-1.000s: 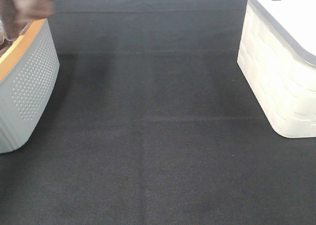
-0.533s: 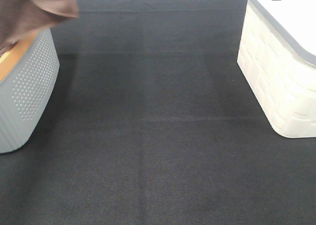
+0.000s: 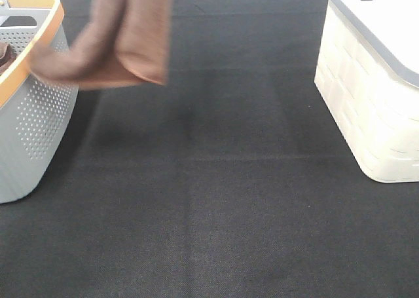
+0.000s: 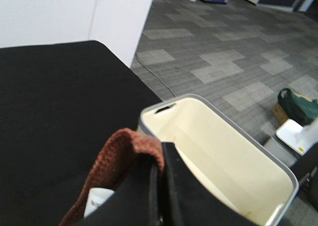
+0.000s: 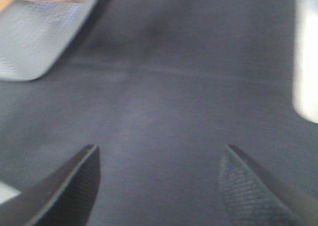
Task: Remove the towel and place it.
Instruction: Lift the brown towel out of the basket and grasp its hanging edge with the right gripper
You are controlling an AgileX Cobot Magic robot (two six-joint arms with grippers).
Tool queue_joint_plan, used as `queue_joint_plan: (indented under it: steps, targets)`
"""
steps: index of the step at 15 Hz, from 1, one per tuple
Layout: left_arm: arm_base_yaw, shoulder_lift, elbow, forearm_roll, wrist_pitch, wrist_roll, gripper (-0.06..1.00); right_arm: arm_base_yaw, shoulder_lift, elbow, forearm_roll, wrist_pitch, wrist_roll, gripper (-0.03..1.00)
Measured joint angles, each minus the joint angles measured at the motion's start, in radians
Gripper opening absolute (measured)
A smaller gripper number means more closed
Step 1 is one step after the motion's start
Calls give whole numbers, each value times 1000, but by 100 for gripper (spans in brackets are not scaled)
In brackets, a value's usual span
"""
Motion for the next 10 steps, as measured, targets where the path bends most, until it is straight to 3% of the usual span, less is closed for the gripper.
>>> queue_joint_plan:
  steps: [2, 4, 6, 8, 10]
  targets:
    - [-48, 29, 0, 19, -27, -1, 0, 0, 104, -9, 137, -21, -168, 64]
    - [-83, 47, 0, 46, -39, -7, 0, 0, 197, -47, 210, -42, -312, 61]
    - [-102, 55, 0, 111, -43, -70, 0, 0, 325, -123, 228, -70, -426, 59]
    - [-105, 56, 0, 143, -43, -104, 0, 15, 367, -157, 230, -88, -448, 59]
    - [-121, 56, 0, 214, -25, -186, 0, 108, 442, -202, 230, -144, -518, 57]
